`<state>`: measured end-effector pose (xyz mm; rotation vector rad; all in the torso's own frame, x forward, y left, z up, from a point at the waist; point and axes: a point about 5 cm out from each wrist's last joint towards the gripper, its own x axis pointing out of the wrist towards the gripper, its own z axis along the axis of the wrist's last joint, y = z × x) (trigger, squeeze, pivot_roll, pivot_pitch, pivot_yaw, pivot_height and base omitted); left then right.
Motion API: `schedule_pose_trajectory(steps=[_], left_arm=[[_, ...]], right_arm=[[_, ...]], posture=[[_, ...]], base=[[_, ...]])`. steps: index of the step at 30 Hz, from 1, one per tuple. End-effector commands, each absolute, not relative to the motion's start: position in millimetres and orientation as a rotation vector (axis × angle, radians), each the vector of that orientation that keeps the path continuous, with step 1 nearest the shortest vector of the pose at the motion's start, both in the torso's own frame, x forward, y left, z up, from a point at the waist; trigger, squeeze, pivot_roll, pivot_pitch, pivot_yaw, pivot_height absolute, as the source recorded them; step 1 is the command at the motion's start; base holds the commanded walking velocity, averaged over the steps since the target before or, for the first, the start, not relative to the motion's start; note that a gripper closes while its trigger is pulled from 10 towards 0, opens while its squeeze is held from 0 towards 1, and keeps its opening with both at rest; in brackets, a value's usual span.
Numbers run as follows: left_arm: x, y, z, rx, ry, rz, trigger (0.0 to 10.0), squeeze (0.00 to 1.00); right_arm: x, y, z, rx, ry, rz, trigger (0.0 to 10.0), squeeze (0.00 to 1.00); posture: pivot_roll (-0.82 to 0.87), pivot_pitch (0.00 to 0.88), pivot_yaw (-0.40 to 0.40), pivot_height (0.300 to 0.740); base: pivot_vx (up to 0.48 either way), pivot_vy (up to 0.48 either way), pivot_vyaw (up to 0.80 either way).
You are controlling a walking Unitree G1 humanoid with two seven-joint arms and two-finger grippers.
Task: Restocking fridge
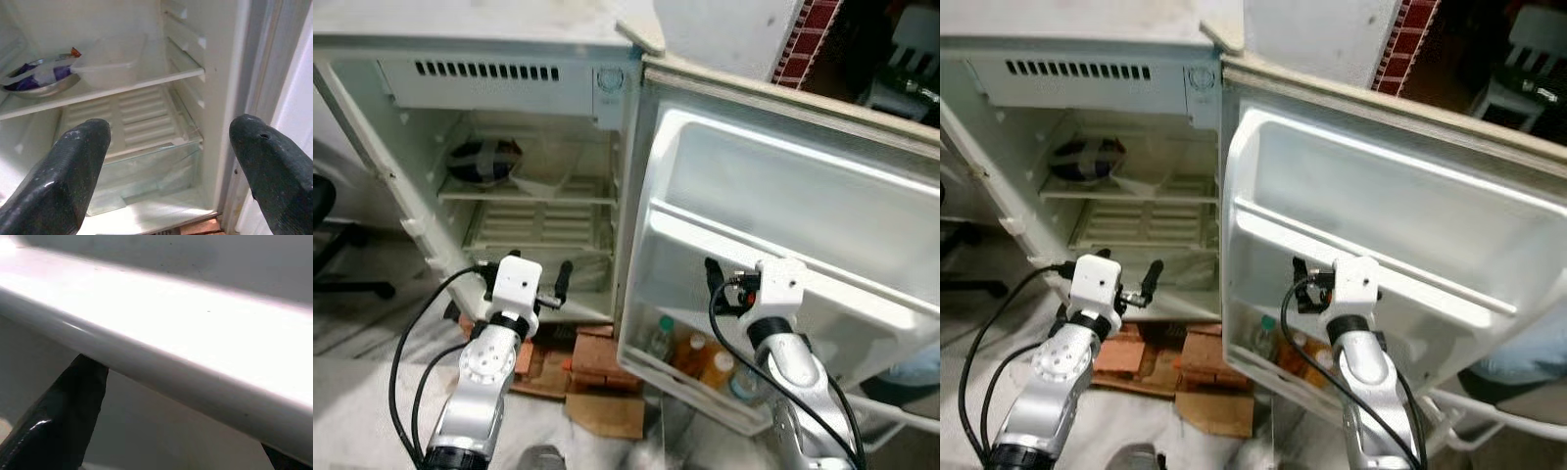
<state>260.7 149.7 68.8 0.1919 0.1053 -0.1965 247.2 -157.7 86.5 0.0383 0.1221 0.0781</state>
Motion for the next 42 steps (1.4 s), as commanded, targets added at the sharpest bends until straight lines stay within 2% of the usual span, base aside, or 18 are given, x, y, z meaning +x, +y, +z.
schedule_pose_trajectory(steps=[1,15,18,22,25,27,31,36,38,42], left_arm=[[260,149,67,0.192,0.120,-0.207,10.0,0.00],[260,148,67,0.201,0.122,-0.221,10.0,0.00],[261,149,67,0.202,0.123,-0.223,10.0,0.00],[260,149,67,0.205,0.126,-0.224,10.0,0.00],[260,149,67,0.206,0.126,-0.225,10.0,0.00],[260,147,66,0.206,0.128,-0.226,10.0,0.00],[261,143,66,0.201,0.122,-0.227,10.0,0.00],[267,145,70,0.194,0.106,-0.216,10.0,0.00],[269,147,73,0.199,0.091,-0.215,10.0,0.00],[270,150,74,0.206,0.088,-0.209,10.0,0.00]], right_arm=[[247,-161,89,0.042,0.118,0.082,10.0,0.00],[255,-154,88,0.020,0.165,0.083,10.0,0.00],[259,-151,95,-0.017,0.121,0.114,10.0,0.00],[261,-148,96,0.035,0.125,0.100,10.0,0.00],[261,-150,96,-0.009,0.102,0.098,10.0,0.00],[260,-150,96,0.057,0.119,0.110,10.0,0.00],[266,-149,107,0.037,0.054,0.116,10.0,0.00],[273,-153,119,0.044,-0.021,0.105,10.0,0.00],[275,-160,116,0.019,0.001,0.043,10.0,0.00],[276,-159,116,0.019,-0.006,0.040,10.0,0.00]], posture=[[0.05,0.000,-0.052,0.740],[0.05,0.000,-0.046,0.740],[0.05,0.000,-0.044,0.740],[0.05,0.000,-0.043,0.740],[0.05,0.000,-0.043,0.740],[0.06,0.000,-0.043,0.740],[0.05,0.000,-0.036,0.740],[0.05,0.000,-0.034,0.740],[0.05,0.000,-0.037,0.740],[0.05,0.000,-0.036,0.740]], base=[[-0.368,0.000,0.00],[-0.402,0.000,0.00],[-0.431,0.000,0.00],[-0.431,0.000,0.00],[-0.415,0.000,0.00],[-0.411,0.000,0.00],[-0.392,0.000,0.00],[-0.059,0.000,0.00],[0.000,0.000,0.00],[0.000,0.000,0.00]])
